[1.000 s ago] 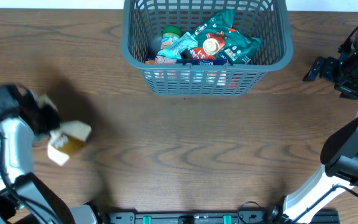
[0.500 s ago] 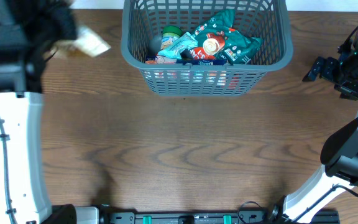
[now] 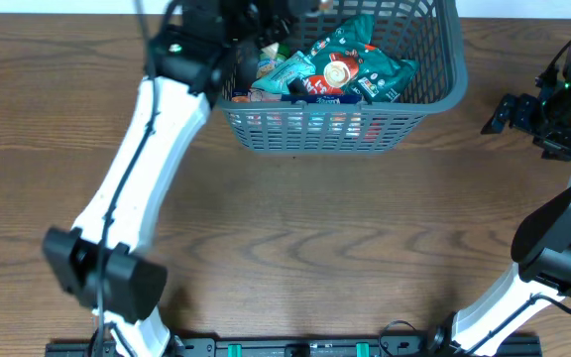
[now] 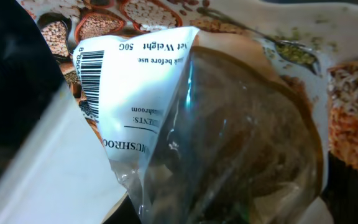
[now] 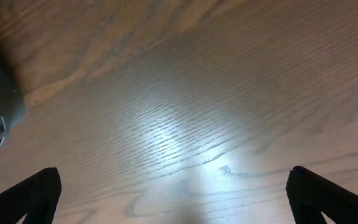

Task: Pack container
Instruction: 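Carry the mushroom bag over the basket and release it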

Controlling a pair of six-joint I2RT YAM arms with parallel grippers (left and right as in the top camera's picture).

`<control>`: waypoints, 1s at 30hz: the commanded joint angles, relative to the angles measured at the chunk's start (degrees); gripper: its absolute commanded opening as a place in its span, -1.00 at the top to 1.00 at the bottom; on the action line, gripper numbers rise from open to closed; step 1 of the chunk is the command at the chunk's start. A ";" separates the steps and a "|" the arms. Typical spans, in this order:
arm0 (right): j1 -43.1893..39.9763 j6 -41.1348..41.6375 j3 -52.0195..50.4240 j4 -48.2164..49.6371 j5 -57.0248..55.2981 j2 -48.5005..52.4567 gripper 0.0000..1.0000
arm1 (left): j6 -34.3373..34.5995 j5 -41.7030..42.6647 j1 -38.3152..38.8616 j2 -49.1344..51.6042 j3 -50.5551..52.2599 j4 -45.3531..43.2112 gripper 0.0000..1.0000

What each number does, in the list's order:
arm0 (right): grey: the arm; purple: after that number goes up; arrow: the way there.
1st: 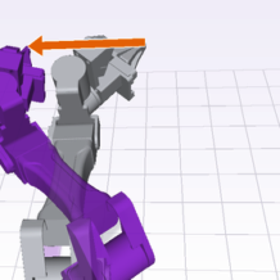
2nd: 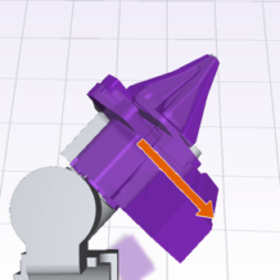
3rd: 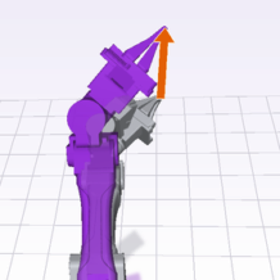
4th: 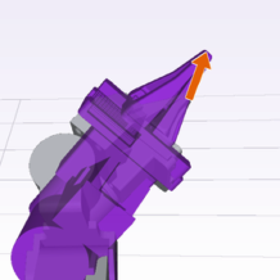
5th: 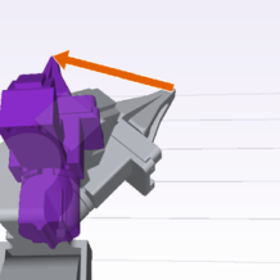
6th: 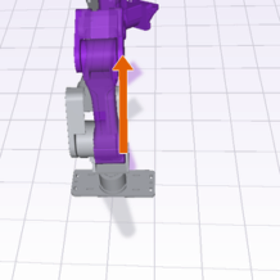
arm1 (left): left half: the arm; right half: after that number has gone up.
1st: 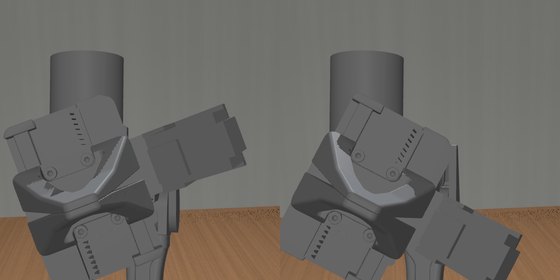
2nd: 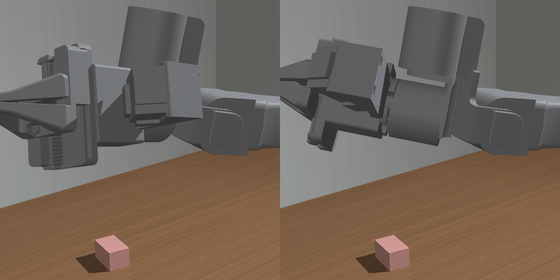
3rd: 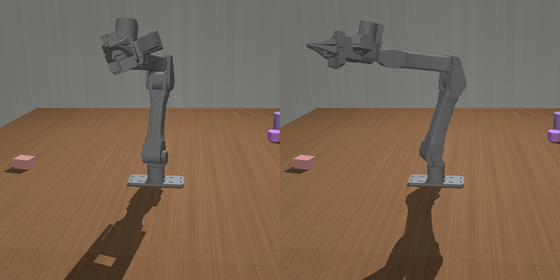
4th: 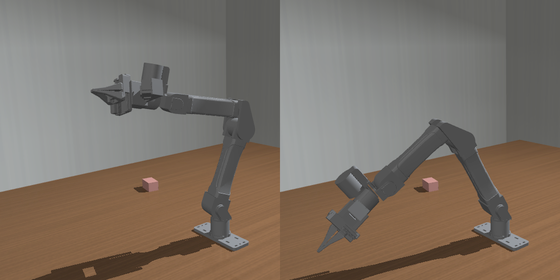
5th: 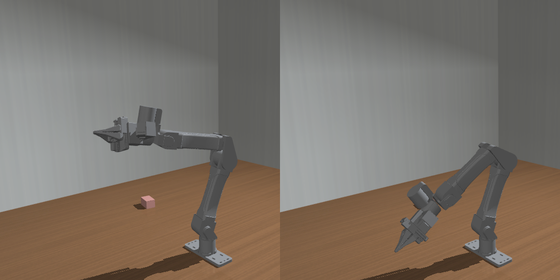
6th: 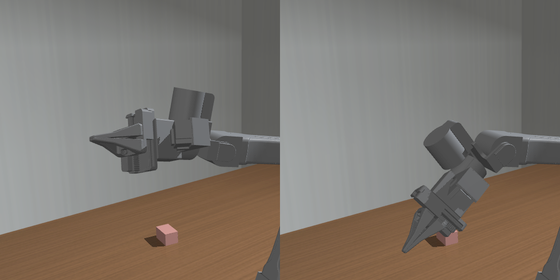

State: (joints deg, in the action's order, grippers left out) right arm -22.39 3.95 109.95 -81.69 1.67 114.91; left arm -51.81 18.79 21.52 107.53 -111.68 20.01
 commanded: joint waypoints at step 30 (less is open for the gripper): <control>0.37 -1.20 0.04 6.36 2.40 0.24 -0.99 | 8.48 -3.56 -5.60 7.39 -0.59 2.82 -0.97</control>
State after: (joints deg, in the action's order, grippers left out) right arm -22.37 3.55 109.91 -77.47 2.04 114.91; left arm -44.97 16.64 16.32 122.54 -111.66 22.90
